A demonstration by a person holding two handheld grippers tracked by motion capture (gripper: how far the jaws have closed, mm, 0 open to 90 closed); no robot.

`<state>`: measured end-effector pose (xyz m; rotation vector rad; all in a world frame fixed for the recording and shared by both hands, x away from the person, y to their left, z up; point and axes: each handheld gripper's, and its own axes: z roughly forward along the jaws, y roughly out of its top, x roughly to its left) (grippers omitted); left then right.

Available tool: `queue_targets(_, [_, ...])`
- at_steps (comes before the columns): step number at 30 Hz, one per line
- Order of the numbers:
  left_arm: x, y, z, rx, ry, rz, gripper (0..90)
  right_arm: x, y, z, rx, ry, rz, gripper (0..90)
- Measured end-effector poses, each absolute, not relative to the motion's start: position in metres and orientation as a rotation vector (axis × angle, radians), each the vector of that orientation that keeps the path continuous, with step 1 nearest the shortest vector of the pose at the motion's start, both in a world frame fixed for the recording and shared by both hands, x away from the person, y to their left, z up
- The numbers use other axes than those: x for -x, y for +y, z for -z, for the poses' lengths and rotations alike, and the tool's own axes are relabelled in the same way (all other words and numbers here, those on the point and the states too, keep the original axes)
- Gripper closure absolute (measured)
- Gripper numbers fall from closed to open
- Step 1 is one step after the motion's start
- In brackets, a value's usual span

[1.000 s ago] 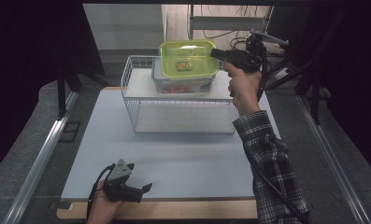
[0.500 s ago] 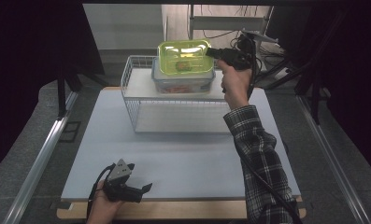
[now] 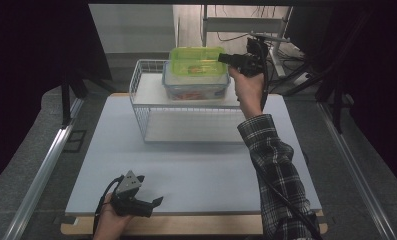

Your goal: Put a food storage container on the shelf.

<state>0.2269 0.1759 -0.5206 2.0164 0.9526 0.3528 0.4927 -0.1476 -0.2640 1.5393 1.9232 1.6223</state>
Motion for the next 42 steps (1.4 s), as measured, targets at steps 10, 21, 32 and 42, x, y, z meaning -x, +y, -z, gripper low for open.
queue_targets(10, [-0.227, 0.176, 0.520, -2.017, 0.952, -0.350, 2.5, -0.492, -0.144, 0.260, -1.438, 1.948, -1.498, 62.8])
queue_targets(21, [-0.227, 0.176, 0.521, -2.015, 0.957, -0.350, 2.5, -0.477, -0.152, 0.253, -1.318, 2.005, -1.510, 37.5])
queue_targets(32, [-0.227, 0.175, 0.521, -2.017, 0.958, -0.351, 2.5, -0.455, -0.168, 0.259, -1.193, 2.071, -1.500, 27.2])
queue_targets(42, [-0.227, 0.175, 0.522, -2.023, 0.956, -0.349, 2.5, -0.438, -0.173, 0.264, -1.118, 2.110, -1.479, 23.6])
